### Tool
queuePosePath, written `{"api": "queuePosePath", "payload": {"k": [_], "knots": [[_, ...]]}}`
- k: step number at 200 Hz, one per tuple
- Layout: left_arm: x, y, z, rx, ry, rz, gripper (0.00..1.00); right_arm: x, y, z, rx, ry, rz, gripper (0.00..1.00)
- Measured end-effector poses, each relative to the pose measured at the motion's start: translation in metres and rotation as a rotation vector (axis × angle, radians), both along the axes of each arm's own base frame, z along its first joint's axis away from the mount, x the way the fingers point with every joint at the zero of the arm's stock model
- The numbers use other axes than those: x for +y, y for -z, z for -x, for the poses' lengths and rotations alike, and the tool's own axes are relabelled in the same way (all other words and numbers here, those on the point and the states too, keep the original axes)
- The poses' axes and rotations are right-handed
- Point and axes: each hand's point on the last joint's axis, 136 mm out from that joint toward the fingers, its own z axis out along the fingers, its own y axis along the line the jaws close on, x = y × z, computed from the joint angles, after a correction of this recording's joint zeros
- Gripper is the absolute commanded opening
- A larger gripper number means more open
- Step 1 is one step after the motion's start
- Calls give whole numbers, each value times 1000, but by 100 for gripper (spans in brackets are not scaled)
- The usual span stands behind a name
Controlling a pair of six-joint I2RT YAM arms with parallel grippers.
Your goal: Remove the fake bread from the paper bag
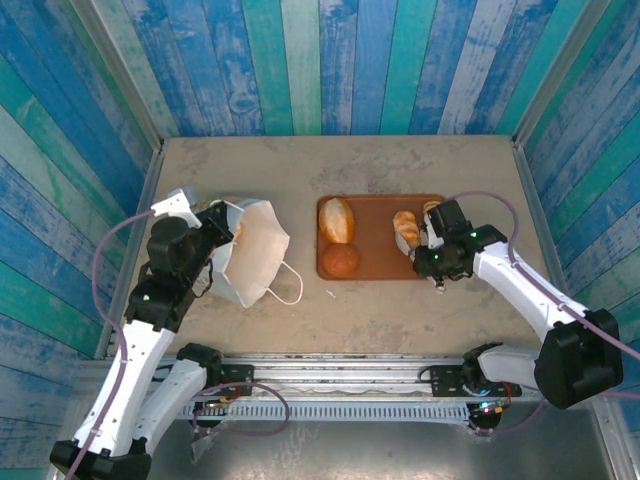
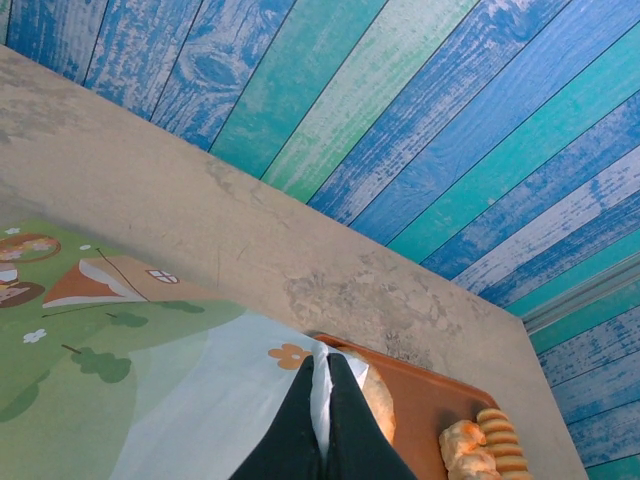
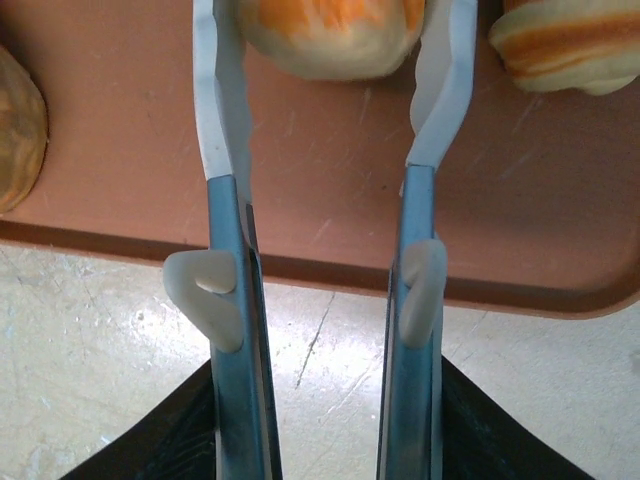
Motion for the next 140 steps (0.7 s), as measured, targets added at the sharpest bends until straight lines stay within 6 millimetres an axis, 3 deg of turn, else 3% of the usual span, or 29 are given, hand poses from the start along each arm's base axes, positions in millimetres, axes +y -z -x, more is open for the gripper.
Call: {"api": "queuePosePath", "payload": {"k": [53, 99, 140], "knots": [[1, -3, 2, -12, -1, 2, 0, 0, -4, -10, -23, 24, 4, 52], [1, -3, 2, -11, -3, 2, 0, 1, 5, -12, 10, 19, 17, 41], [1, -1, 2, -8, -2, 1, 0, 1, 8, -20, 22, 19, 38, 40]]}}
